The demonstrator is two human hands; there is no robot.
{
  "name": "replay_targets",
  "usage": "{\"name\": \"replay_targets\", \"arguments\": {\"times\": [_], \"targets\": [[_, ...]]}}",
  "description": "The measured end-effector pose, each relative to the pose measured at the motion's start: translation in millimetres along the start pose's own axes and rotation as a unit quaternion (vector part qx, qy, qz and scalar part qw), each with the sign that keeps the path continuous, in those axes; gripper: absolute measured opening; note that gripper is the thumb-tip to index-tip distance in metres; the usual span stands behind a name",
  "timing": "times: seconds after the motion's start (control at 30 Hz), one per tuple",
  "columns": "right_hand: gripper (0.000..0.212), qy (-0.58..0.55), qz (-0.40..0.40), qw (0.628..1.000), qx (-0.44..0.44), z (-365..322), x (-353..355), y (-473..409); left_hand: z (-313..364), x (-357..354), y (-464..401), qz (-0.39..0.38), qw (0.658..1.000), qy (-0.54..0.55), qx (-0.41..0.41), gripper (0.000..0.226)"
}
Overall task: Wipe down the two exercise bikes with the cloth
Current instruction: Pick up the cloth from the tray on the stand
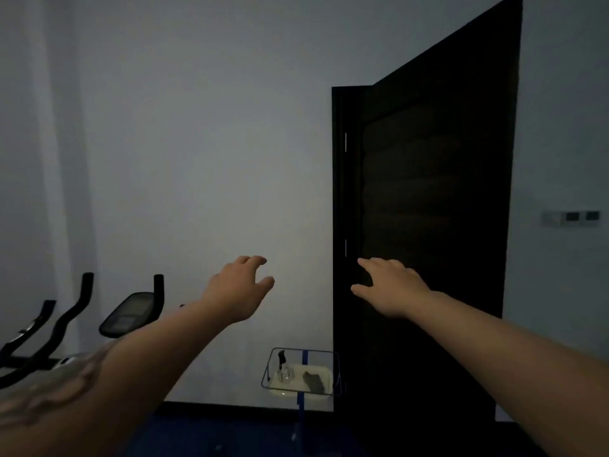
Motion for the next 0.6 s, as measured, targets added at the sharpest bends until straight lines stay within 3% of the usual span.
{"name": "replay_targets", "arguments": {"times": [0.27, 0.6], "targets": [[0.065, -0.030, -0.079, 0.996, -0.036, -11, -82, 16, -41, -68, 29, -0.064, 0.997, 0.039, 0.035, 0.051], [0.065, -0.051, -0.121, 0.989, -0.074, -12, -165, 4, -84, -165, 32, -0.134, 0.986, 0.090, 0.051, 0.051]]}}
Point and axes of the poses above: each hand's wrist, its own y-axis away from the middle knuckle, its own x-axis out of the back of the hand, z = x × y, the point moved 5 cm from there along -y, towards the middle knuckle, and after that the axes turned 10 degrees about -x, right-handed, at the moved point
